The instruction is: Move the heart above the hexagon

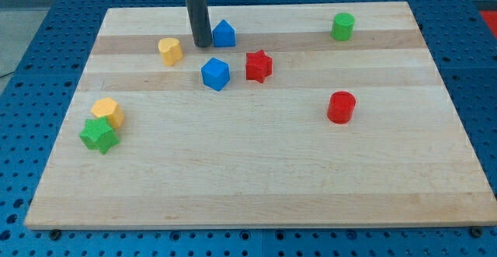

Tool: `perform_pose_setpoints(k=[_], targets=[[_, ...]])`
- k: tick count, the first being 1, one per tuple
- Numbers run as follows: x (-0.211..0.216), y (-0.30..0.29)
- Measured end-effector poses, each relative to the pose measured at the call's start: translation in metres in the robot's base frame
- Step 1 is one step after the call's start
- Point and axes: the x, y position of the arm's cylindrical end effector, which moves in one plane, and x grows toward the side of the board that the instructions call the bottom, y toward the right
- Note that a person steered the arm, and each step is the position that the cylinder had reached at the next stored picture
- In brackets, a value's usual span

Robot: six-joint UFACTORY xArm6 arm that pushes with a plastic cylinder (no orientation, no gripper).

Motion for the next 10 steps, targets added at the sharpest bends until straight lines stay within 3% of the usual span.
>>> perform_pose_setpoints(k=[1, 2, 3, 4, 6, 7, 9, 10], targets=[[0.005, -0.057], [0.068, -0.099], [0.073, -0.105], [0.046, -0.075], [0.045, 0.014], [0.051, 0.029], [0.084, -0.076], [0.089, -0.093]])
